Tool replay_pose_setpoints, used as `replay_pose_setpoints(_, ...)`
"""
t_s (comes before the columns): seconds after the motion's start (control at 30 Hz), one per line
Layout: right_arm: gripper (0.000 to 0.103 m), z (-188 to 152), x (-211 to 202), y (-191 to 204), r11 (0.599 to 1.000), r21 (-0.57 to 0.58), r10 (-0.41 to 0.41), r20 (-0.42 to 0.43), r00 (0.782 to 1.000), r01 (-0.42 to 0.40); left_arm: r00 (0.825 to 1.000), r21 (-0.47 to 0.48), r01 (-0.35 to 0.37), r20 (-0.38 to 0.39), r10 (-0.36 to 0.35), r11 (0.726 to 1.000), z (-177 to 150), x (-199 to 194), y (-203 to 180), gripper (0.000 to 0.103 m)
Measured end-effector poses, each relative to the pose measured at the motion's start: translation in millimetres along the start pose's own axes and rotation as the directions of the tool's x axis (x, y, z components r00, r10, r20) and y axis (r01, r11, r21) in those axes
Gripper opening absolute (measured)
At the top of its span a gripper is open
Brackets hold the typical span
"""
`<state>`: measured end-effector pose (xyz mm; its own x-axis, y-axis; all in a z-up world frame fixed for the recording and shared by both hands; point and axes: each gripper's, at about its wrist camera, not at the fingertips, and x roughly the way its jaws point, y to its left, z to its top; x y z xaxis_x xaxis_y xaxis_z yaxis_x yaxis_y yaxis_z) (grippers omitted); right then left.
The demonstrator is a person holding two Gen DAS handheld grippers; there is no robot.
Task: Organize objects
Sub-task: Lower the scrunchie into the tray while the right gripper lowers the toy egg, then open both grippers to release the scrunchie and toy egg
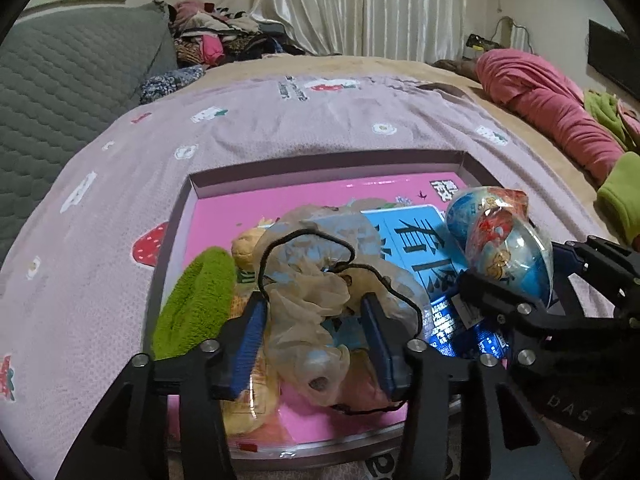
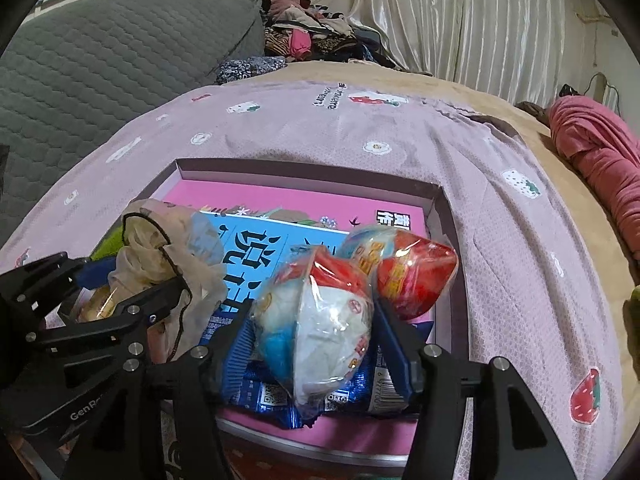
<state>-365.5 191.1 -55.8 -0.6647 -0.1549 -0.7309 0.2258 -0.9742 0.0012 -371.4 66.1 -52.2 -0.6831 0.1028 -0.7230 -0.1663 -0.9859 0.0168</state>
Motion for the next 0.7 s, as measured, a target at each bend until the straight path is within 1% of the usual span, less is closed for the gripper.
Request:
replay_pose_setpoints(0.03, 0.058, 0.6, -0.7, 0.2, 1.0, 0.0, -0.002, 0.002, 1.0, 0.002, 1.0, 0.003, -0.006, 0.004, 0.006, 1.0, 0.6, -1.5, -0.4, 0.055)
replay_pose_setpoints(0.17, 0.059, 2.1, -5.9, -2.3, 1.0, 0.005, -0.012, 0.014, 1.0, 0.012, 1.0, -0.005, -0.013, 0.012, 0.013, 1.0, 2.8, -6.1, 3.8, 0.067)
replay_pose_setpoints(0.23, 0.063, 2.8, -9.4, -3.4, 1.0, 0.011, -0.009, 0.023, 1.0, 0.009, 1.0, -0.013, -0.008, 0.011, 0.008, 1.0, 3.7, -7.9, 6.3, 0.069)
replay_pose_setpoints(0.33, 0.066, 4.5, -15.1, -4.2, 1.0, 0.015, -0.012, 0.039, 0.999, 0.012, 1.0, -0.011, -0.019, 0.018, 0.019, 1.0, 5.1, -12.2, 7.5, 0.075)
replay_pose_setpoints(0.47, 0.068, 7.2, -23.1, -6.7, 1.0, 0.029, -0.009, 0.06, 0.998, 0.007, 0.999, -0.014, -0.018, 0.029, 0.019, 1.0, 6.6, -19.4, 8.6, 0.077)
replay_pose_setpoints(0.57, 0.071, 9.8, -32.3, -8.3, 0.999, 0.033, -0.025, 0.09, 0.996, 0.023, 0.998, -0.008, -0.017, 0.058, 0.018, 1.0, 8.8, -30.1, 7.0, 0.078)
replay_pose_setpoints(0.67, 0.077, 12.5, -46.5, -9.7, 0.998, 0.047, -0.036, 0.132, 0.991, 0.03, 0.997, -0.011, -0.006, 0.082, 0.007, 1.0, 10.3, -41.5, 7.2, 0.08)
replay_pose_setpoints(0.7, 0.08, 13.4, -53.2, -10.3, 0.998, 0.054, -0.036, 0.149, 0.988, 0.029, 0.996, -0.01, -0.008, 0.089, 0.009, 1.0, 11.1, -44.8, 7.1, 0.08)
